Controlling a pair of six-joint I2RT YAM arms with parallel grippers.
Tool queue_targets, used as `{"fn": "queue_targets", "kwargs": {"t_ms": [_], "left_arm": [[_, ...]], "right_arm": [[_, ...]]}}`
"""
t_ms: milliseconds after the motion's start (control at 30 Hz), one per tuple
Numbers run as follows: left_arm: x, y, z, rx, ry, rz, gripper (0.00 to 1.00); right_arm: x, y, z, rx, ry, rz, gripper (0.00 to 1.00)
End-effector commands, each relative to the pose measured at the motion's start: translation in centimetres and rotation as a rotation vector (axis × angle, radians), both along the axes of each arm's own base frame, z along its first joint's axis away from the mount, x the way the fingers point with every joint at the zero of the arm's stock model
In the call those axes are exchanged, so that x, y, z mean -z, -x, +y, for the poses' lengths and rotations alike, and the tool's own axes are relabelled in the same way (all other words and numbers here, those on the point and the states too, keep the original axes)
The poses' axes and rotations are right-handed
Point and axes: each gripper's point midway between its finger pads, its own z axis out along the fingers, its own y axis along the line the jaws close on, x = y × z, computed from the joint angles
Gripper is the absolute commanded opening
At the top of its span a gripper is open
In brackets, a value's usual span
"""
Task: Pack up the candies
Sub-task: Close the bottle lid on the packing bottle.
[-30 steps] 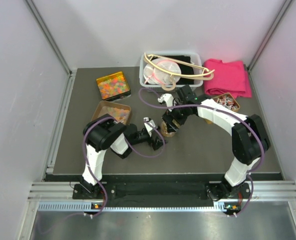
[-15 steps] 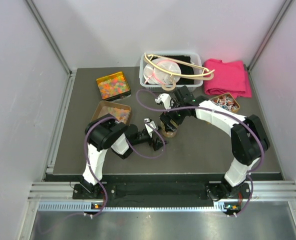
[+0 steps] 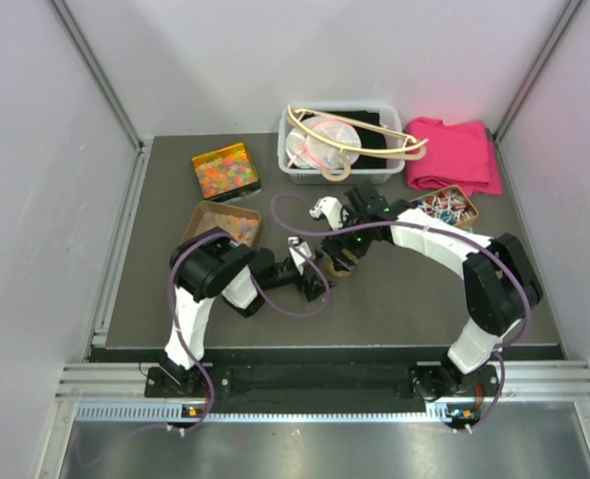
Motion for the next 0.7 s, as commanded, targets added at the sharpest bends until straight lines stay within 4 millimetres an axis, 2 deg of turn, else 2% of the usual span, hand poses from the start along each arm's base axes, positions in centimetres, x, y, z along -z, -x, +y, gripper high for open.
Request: {"fn": "queue_targets", "kwargs": {"t_ms": [0, 167, 467, 667], "left_arm": [[-3.1, 0.3, -0.7, 0.026, 0.118, -0.122, 0.99], [-3.1, 0.0, -0.6, 0.011, 0.114, -0.128, 0.99], [-4.0, -0.2, -0.9, -0.006, 0.131, -0.143, 0.99], [-4.4, 0.6, -1.5, 0.003, 0.117, -0.196, 0.99]], "right_arm": [[-2.0, -0.8, 0.9, -0.009, -0.046, -0.078, 0.8], [-1.4, -0.2, 1.8, -0.003, -0.055, -0.04, 0.79], [0.0, 0.3, 1.6, 0.083, -0.072, -0.003, 0.79], [0.1, 1.0, 1.9, 0.107, -0.094, 0.046, 0.79]]}}
